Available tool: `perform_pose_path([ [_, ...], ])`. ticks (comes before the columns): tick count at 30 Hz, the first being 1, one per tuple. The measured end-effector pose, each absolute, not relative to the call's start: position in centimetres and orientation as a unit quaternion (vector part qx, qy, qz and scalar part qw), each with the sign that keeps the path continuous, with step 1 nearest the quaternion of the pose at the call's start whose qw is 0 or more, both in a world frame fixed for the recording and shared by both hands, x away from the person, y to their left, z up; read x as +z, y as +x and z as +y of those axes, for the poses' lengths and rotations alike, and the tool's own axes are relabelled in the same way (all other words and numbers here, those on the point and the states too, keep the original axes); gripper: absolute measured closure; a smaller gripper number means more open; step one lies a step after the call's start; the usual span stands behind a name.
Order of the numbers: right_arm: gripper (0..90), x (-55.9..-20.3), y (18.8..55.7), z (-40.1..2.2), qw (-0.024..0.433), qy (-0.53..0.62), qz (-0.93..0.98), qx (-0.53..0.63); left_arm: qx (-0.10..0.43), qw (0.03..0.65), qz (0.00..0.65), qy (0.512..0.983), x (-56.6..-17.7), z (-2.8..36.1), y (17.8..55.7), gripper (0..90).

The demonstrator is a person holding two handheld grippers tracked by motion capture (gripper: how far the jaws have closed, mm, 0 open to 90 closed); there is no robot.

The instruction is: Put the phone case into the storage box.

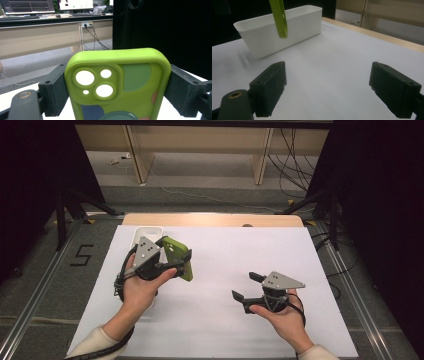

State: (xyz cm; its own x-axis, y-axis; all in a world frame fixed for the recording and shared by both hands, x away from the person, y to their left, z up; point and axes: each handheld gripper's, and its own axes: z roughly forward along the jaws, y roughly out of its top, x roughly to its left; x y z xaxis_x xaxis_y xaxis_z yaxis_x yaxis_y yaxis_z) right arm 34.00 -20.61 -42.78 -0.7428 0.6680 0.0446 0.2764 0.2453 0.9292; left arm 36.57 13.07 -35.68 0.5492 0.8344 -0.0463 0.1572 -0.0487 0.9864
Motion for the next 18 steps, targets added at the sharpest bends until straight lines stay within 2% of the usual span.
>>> perform_pose_path([
  [18,15.6,-42.3,33.1,-23.6,0.204,0.321,0.749,0.543,0.302,0.584,0.388,0.646,-35.1,15.2,36.7,15.8],
])
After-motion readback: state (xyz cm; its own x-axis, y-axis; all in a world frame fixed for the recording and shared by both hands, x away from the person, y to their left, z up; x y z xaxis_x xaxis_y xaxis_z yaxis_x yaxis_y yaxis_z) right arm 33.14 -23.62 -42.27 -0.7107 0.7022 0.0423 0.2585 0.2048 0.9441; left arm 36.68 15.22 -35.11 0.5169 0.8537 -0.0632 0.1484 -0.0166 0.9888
